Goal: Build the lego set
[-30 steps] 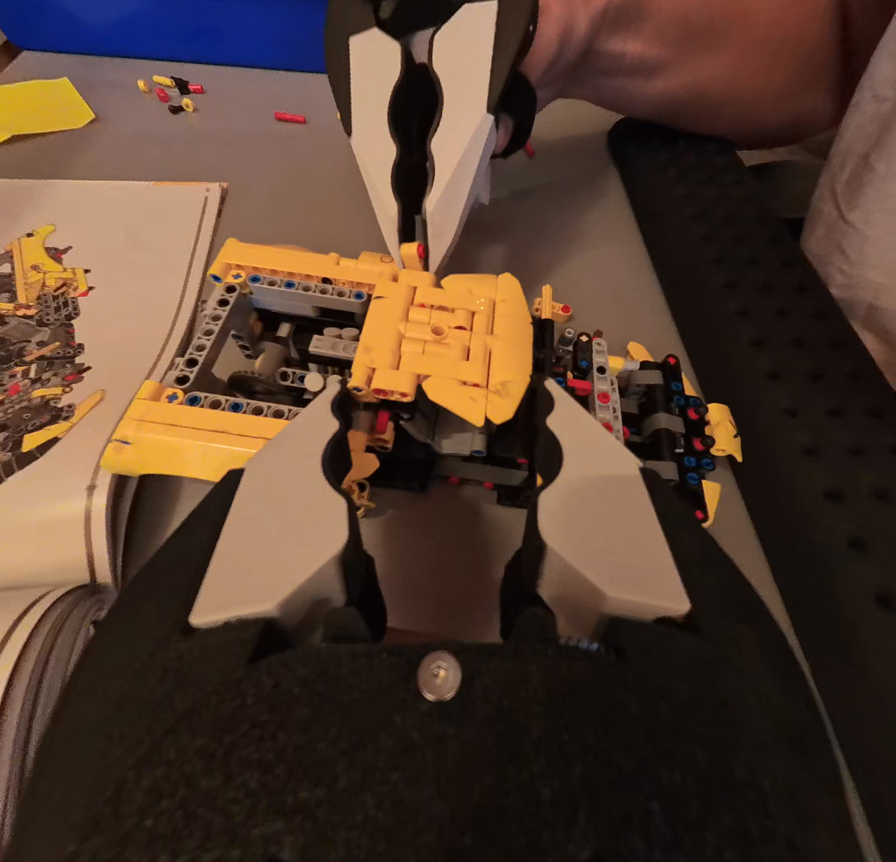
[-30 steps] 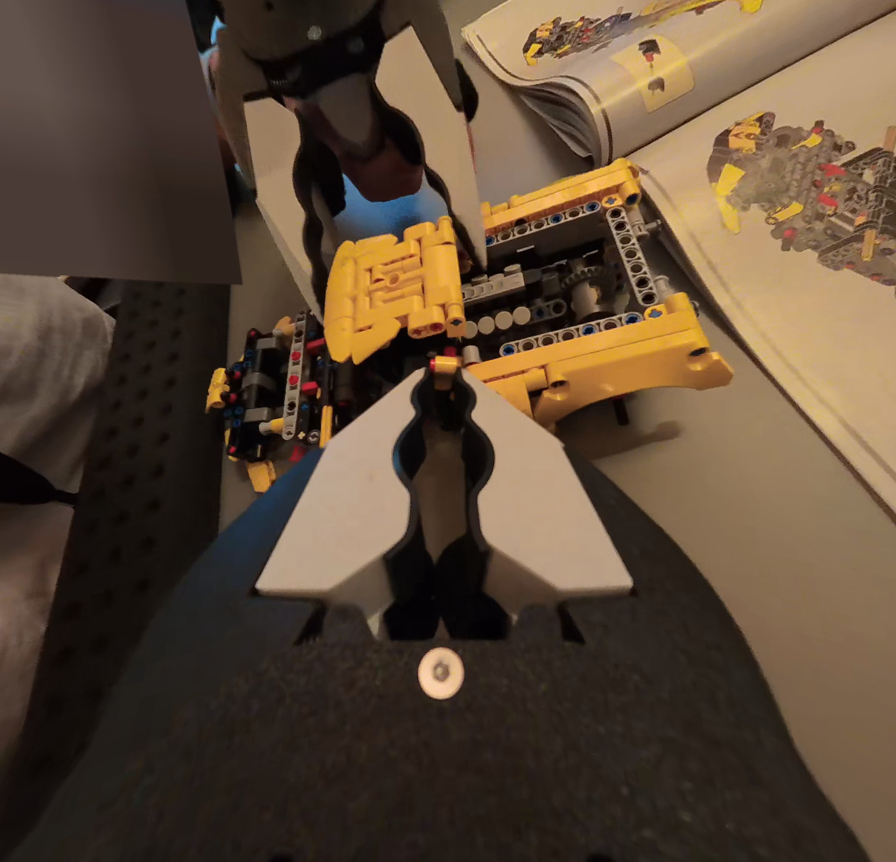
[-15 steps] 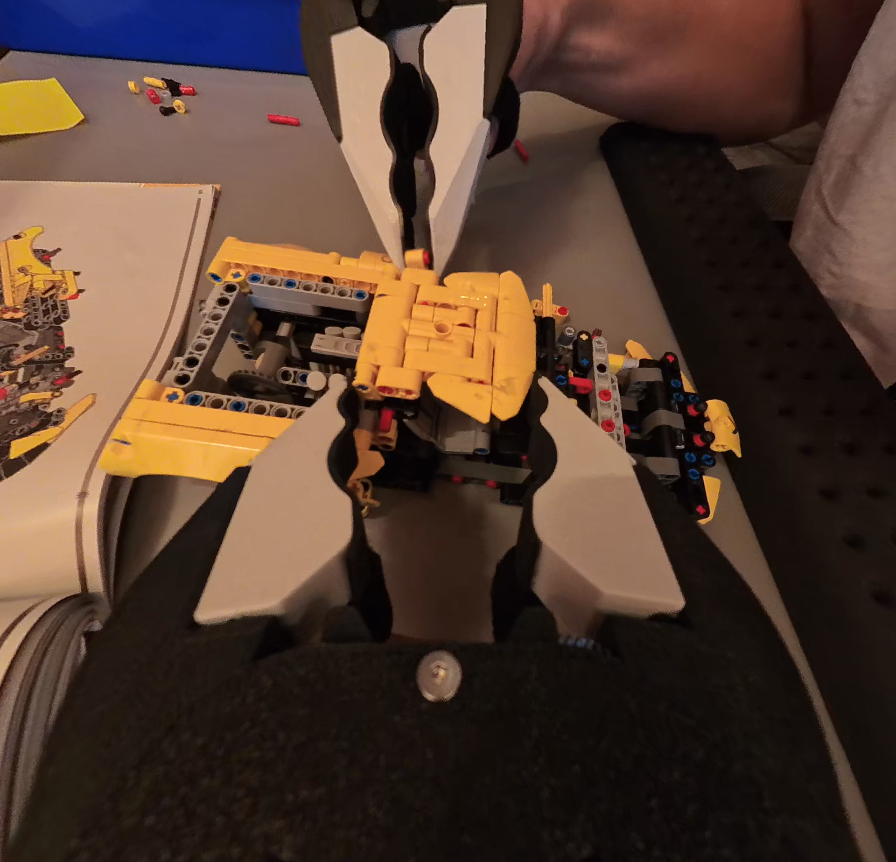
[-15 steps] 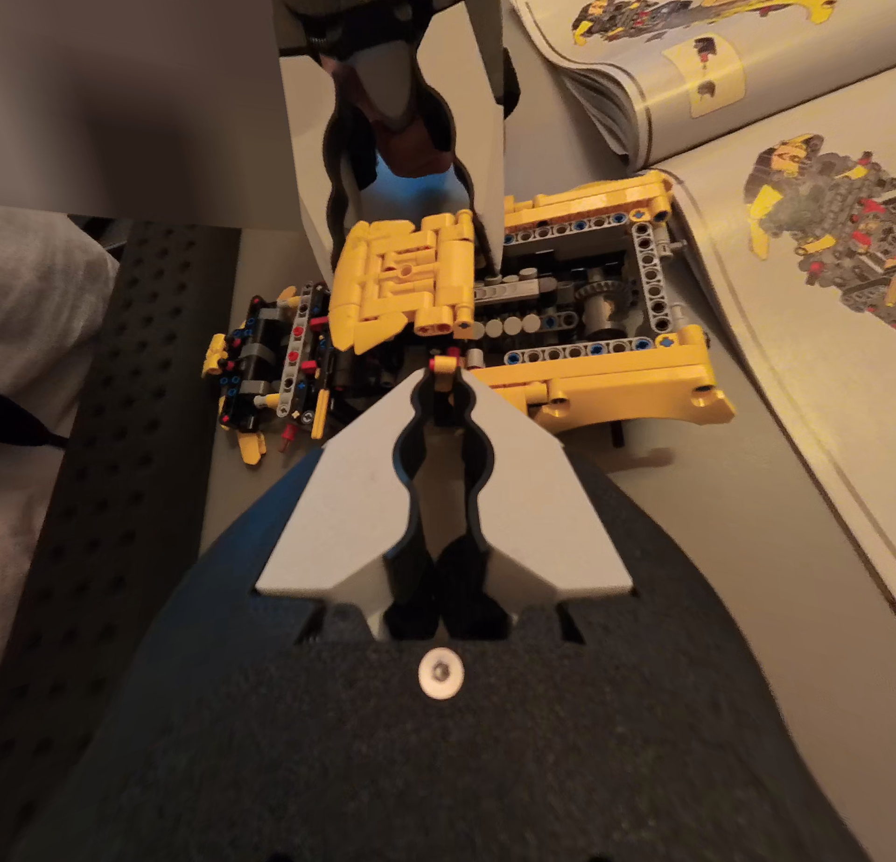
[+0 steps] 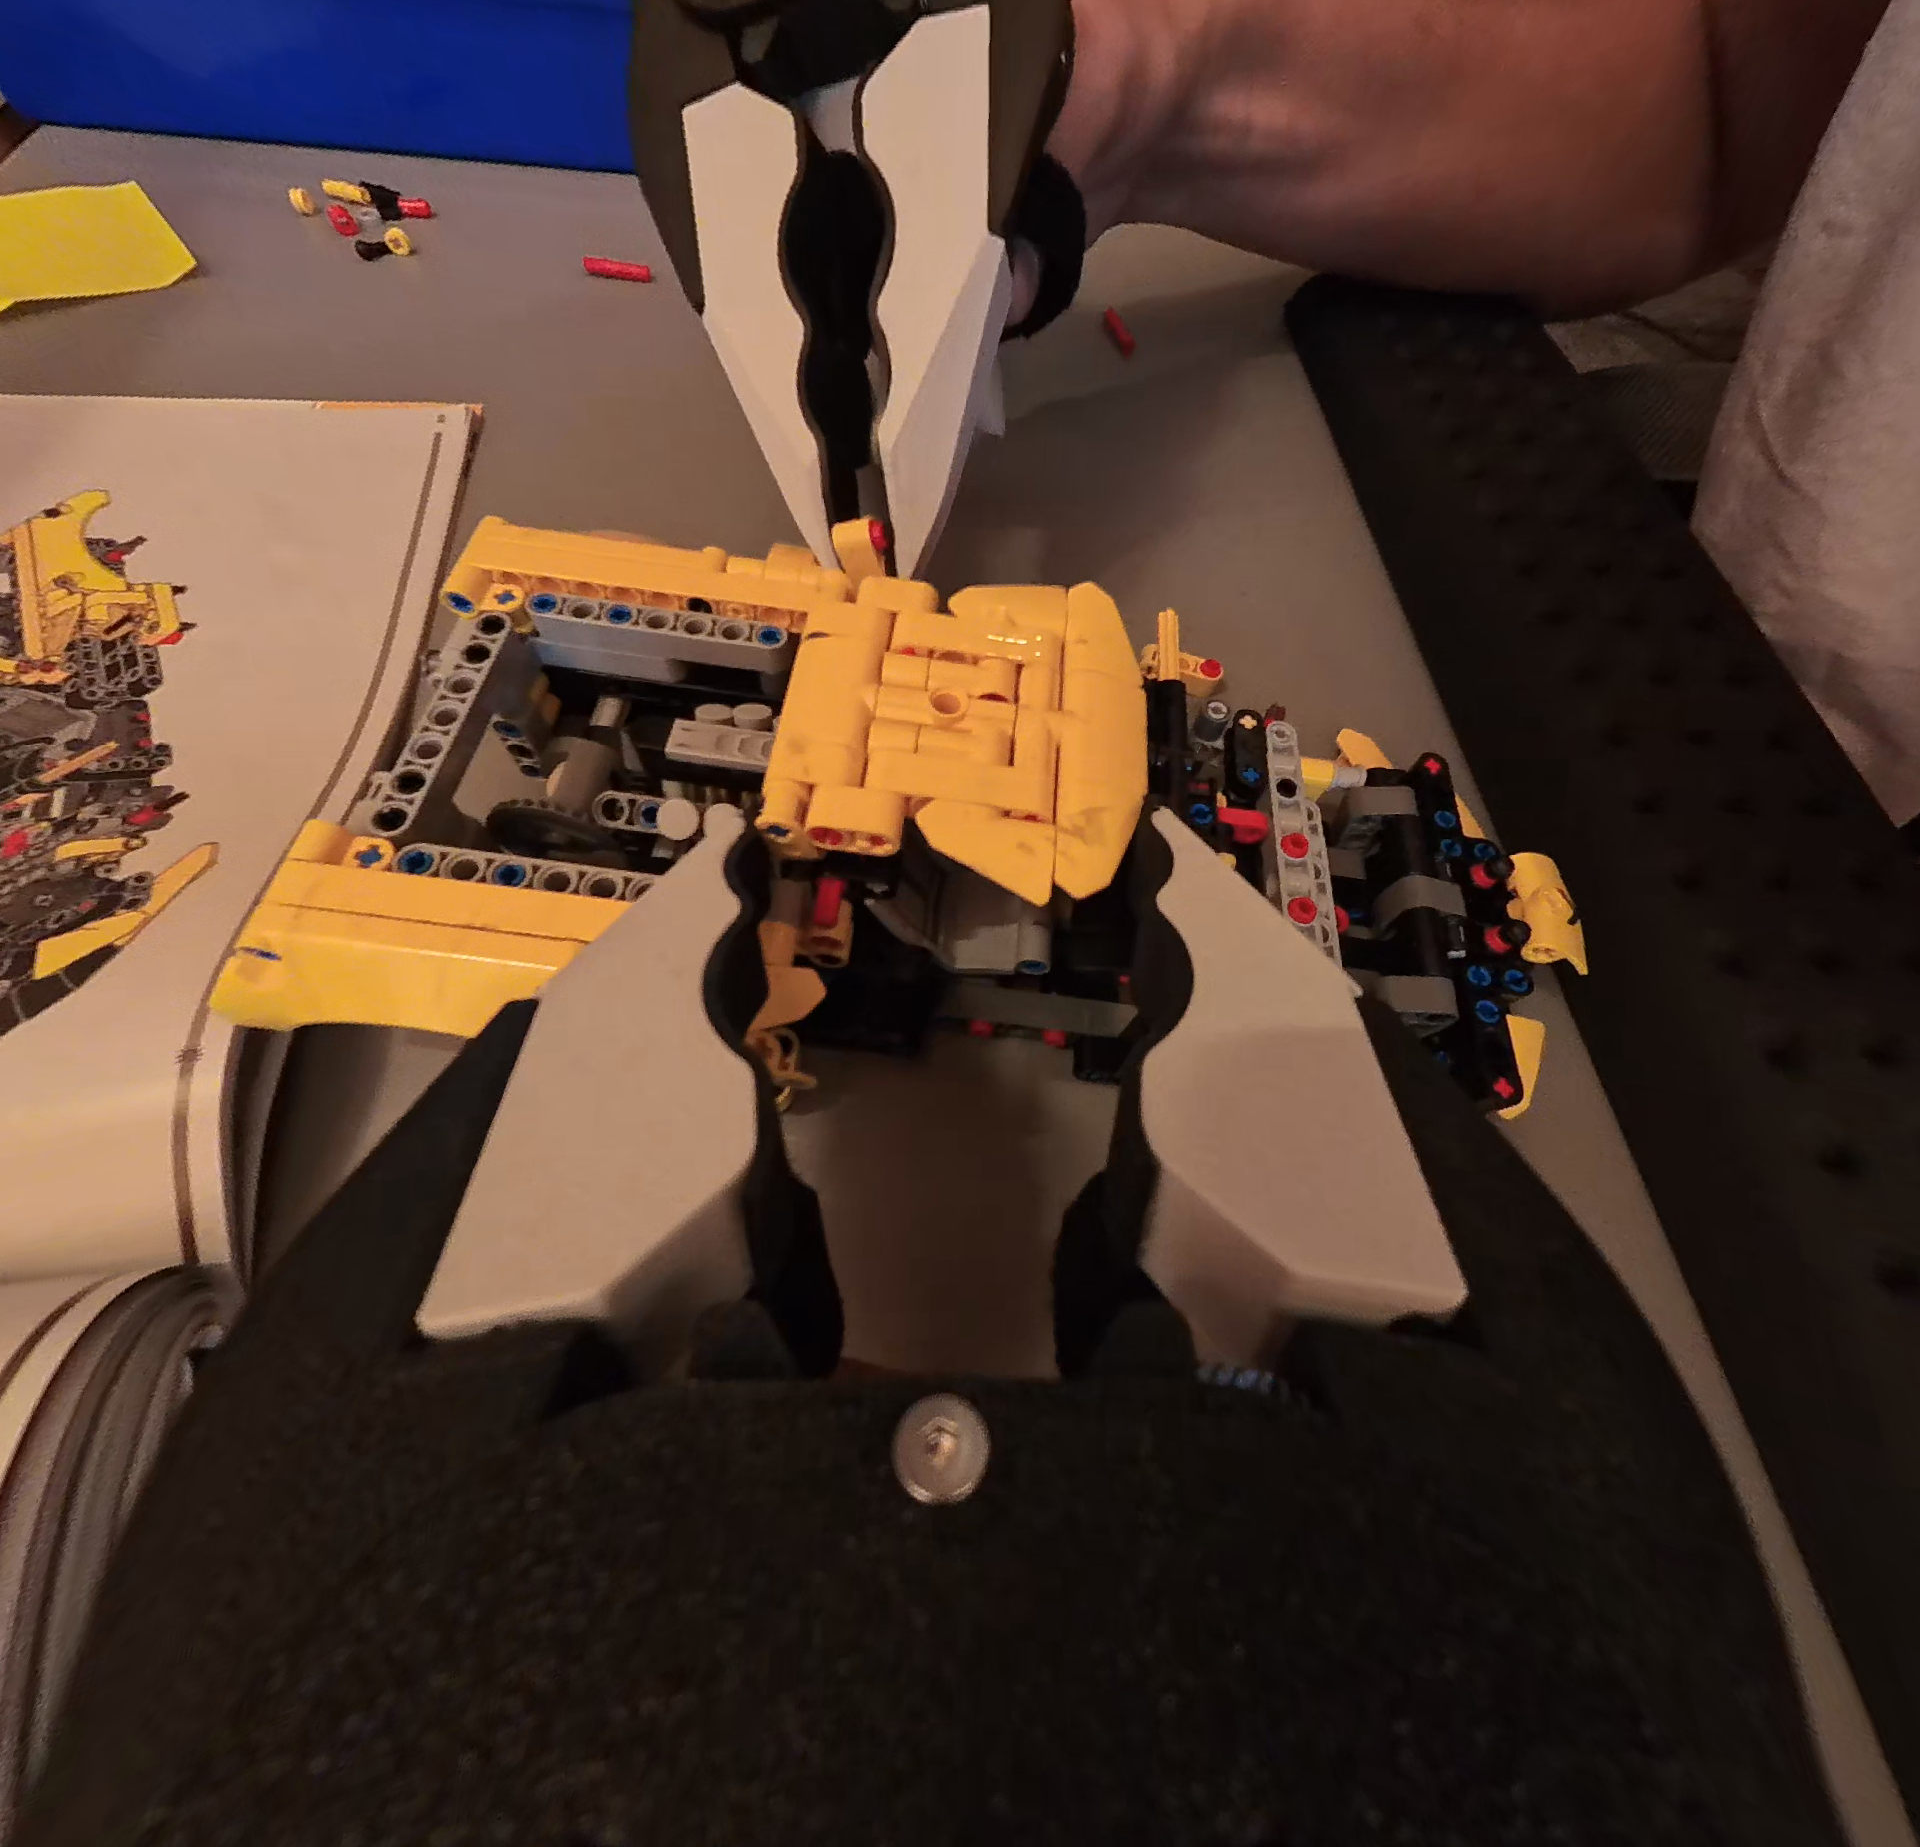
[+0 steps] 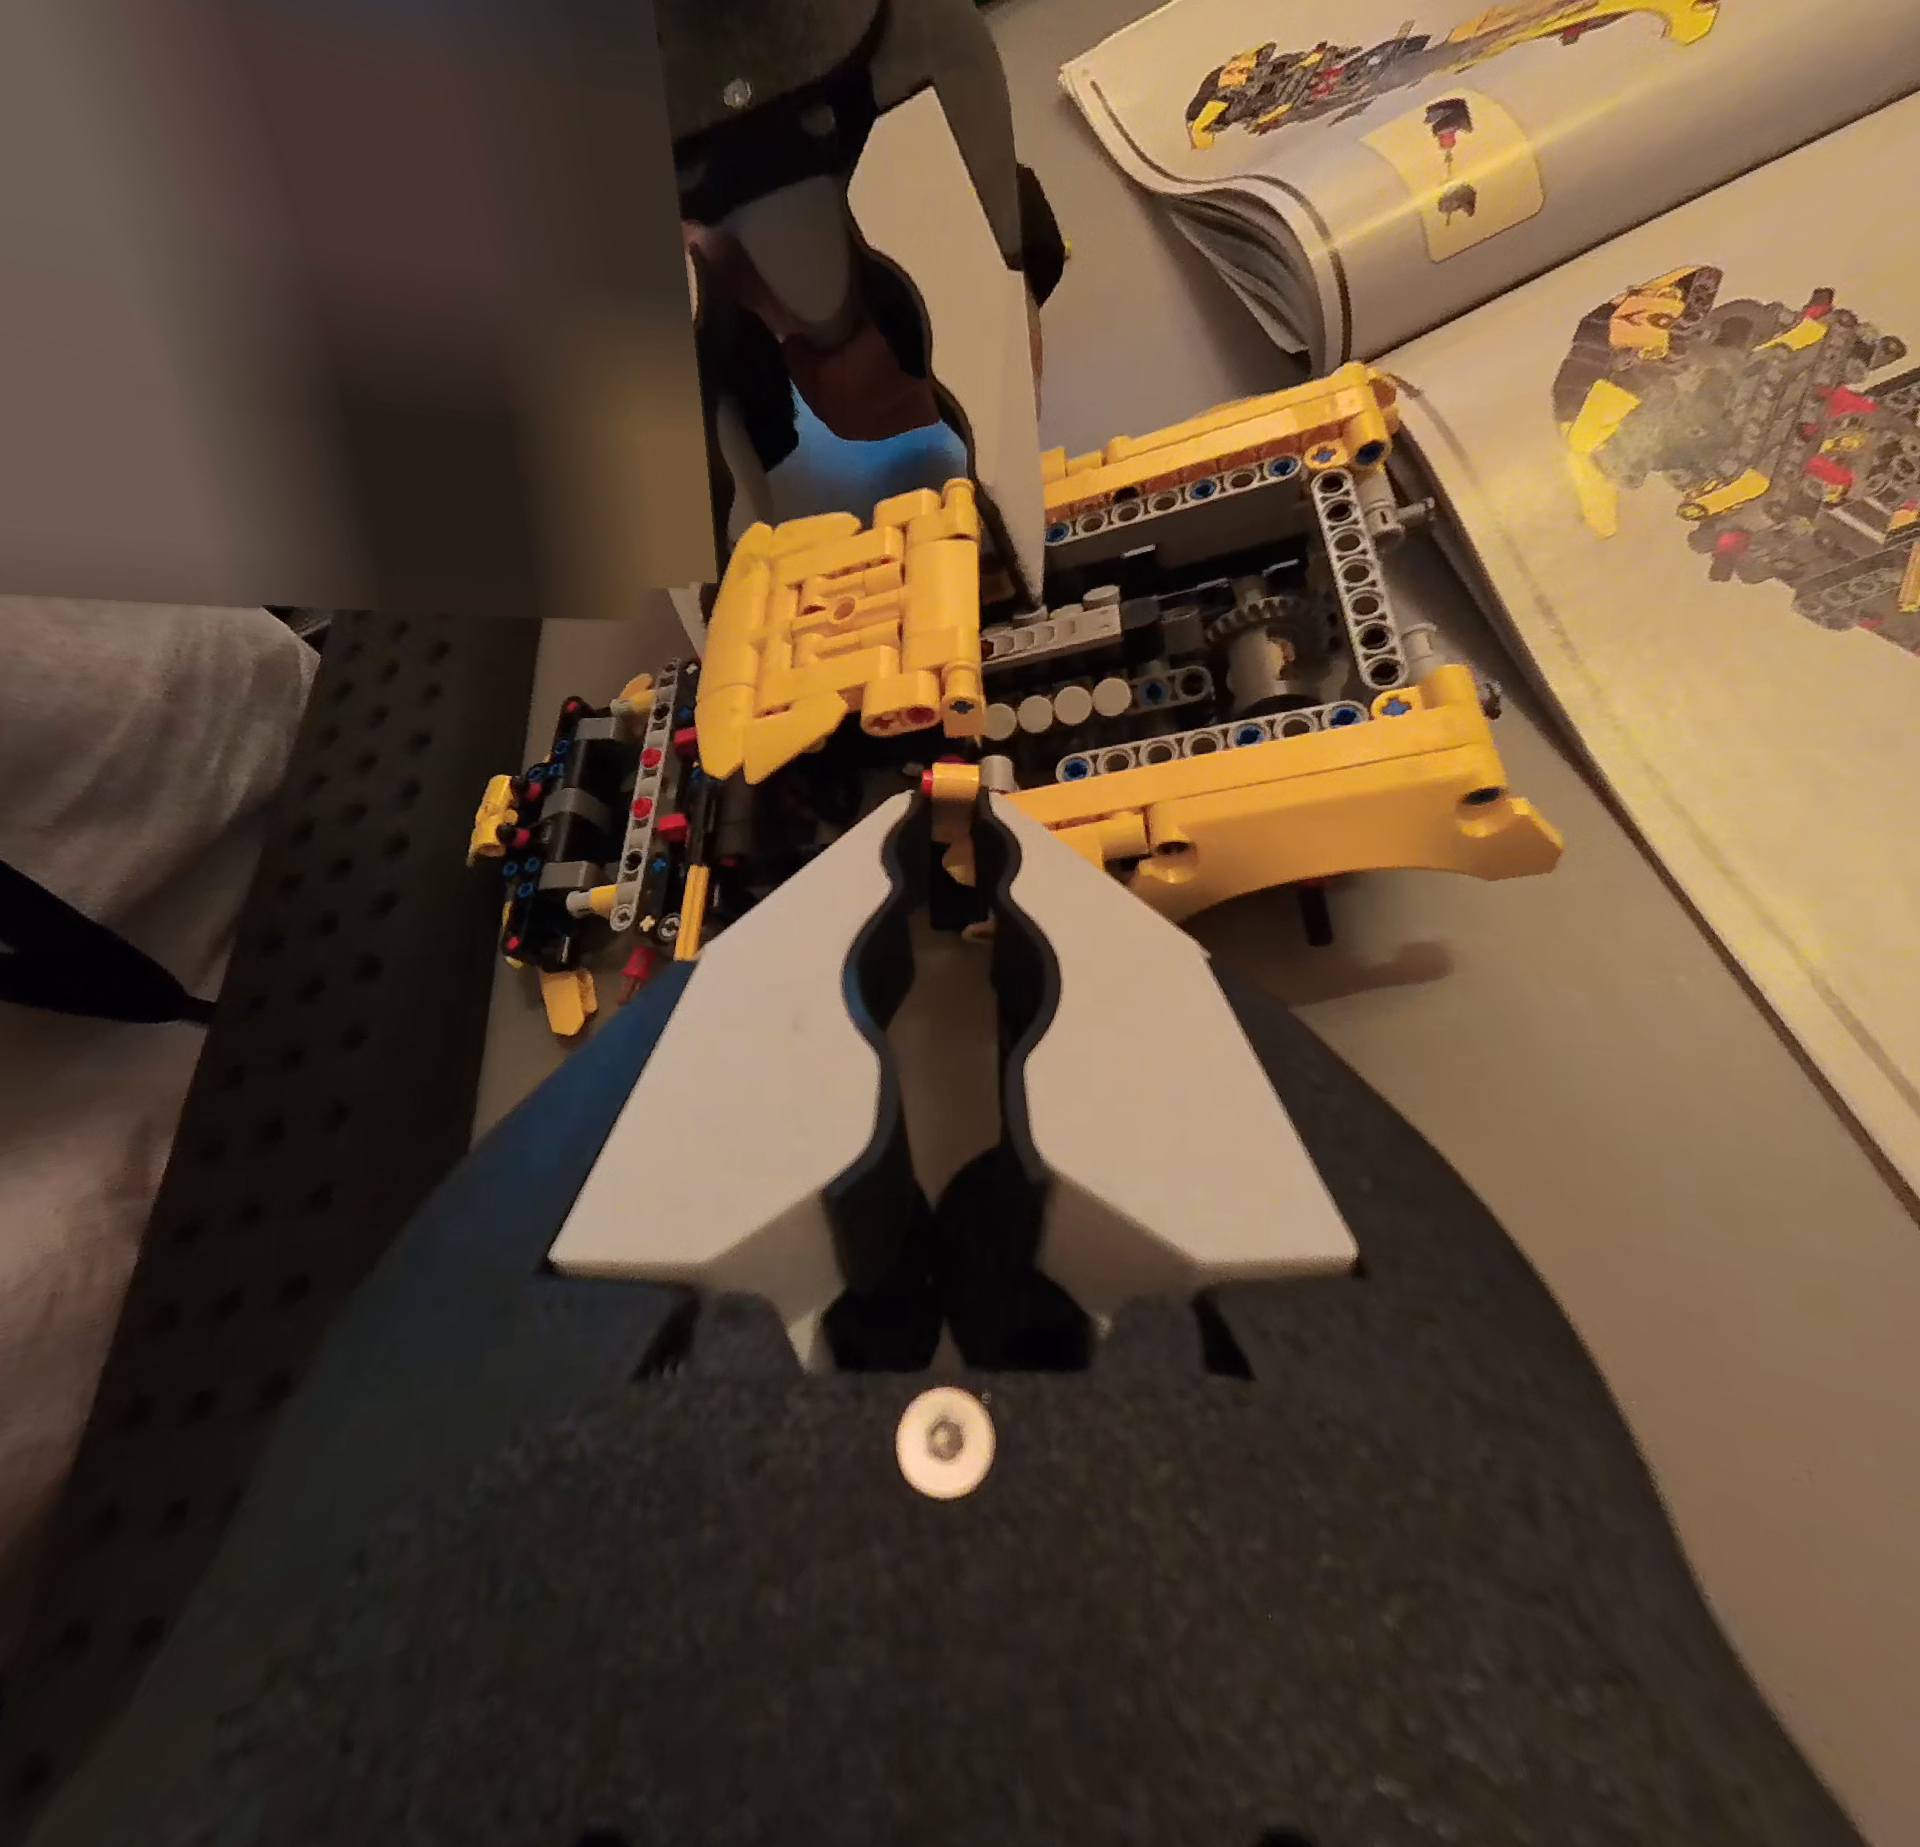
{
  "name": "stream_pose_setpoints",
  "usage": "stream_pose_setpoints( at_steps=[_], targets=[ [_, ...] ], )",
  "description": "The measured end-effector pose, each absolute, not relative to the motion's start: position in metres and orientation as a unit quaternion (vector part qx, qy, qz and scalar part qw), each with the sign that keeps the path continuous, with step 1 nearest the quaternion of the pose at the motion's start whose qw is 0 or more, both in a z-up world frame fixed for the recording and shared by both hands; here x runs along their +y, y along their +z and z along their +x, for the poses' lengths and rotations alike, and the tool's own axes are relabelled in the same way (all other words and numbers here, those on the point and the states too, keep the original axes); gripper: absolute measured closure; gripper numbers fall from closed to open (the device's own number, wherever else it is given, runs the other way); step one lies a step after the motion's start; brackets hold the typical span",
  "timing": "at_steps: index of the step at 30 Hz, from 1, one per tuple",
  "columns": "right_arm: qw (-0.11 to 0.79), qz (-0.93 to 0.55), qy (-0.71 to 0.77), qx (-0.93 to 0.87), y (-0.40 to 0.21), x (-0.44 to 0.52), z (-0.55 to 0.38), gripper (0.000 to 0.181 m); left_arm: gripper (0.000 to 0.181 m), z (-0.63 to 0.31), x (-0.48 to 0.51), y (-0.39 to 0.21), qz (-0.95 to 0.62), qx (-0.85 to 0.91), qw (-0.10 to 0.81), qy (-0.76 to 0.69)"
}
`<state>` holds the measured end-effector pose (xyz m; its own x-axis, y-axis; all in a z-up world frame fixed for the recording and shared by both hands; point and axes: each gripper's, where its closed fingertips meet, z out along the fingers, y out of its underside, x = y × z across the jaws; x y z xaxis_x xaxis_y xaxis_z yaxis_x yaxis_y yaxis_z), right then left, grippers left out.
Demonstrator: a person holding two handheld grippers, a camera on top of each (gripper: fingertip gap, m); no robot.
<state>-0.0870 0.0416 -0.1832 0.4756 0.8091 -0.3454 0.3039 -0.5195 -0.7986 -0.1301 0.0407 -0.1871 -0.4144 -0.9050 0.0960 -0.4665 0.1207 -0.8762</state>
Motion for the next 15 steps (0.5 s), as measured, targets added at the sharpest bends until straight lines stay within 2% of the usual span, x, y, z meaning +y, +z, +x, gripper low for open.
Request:
stream_pose_setpoints(
  at_steps=[7, 11, 15],
  targets=[
    [0.265, -0.803, 0.482, -0.231, -0.1813, 0.0458, -0.0894, 0.175, 0.111, -0.13, 0.0409, -0.1877, -0.485, 0.71, 0.245, -0.448],
    [0.285, -0.793, 0.48, -0.244, -0.1812, 0.0449, -0.0893, 0.175, 0.111, -0.1299, 0.0407, -0.1878, -0.485, 0.71, 0.245, -0.448],
    [0.349, -0.776, 0.421, -0.313, -0.1824, 0.0438, -0.0883, 0.174, 0.111, -0.13, 0.0406, -0.1875, -0.485, 0.708, 0.243, -0.452]
  ],
)
